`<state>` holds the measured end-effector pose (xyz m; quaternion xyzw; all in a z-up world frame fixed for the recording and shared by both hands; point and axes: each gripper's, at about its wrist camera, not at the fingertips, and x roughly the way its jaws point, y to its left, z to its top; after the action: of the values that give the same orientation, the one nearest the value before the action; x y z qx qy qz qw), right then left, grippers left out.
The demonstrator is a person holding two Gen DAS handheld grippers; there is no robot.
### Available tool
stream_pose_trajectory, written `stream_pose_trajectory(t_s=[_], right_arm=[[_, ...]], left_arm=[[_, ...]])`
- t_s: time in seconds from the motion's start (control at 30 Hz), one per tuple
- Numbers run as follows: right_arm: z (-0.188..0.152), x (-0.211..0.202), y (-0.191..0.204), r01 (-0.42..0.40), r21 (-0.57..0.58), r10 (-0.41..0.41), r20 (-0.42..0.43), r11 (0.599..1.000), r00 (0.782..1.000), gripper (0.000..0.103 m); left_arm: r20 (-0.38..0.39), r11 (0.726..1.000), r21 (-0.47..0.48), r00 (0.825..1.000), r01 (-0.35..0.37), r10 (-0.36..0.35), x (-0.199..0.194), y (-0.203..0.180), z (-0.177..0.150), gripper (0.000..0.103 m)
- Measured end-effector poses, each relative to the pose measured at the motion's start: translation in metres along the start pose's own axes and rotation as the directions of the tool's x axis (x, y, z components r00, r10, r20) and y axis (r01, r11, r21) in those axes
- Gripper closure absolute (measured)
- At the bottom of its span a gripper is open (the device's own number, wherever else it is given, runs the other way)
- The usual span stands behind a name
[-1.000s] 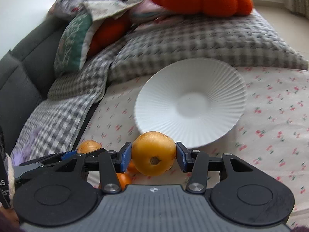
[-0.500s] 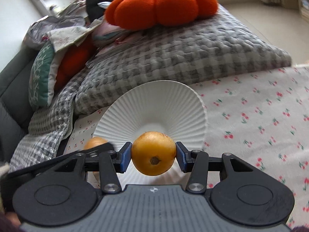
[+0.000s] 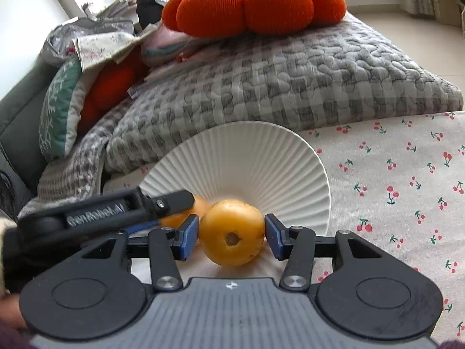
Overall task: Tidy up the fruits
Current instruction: 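Carry both fruits to the white plate and release them there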
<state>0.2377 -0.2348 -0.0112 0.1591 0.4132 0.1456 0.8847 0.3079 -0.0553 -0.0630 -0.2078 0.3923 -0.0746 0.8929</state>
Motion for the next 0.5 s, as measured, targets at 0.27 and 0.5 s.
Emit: stream_pose_trajectory(t_s=[0.27, 0.5], right_arm=[[0.007, -0.022, -0.003, 0.054, 0.051, -0.056, 0.050, 0.997, 0.997, 0.044], [0.011, -0.050, 0.010, -0.003, 0.081, -0.003, 0.069, 0.997, 0.998, 0.038]], left_arm=[[0.038, 0.999, -0.045, 0.999, 0.005, -0.003, -0.027, 0.007, 0.012, 0.054], [0.044, 0.998, -0.050, 0.999, 0.031, -0.028, -0.067, -0.002, 0.013, 0.045]])
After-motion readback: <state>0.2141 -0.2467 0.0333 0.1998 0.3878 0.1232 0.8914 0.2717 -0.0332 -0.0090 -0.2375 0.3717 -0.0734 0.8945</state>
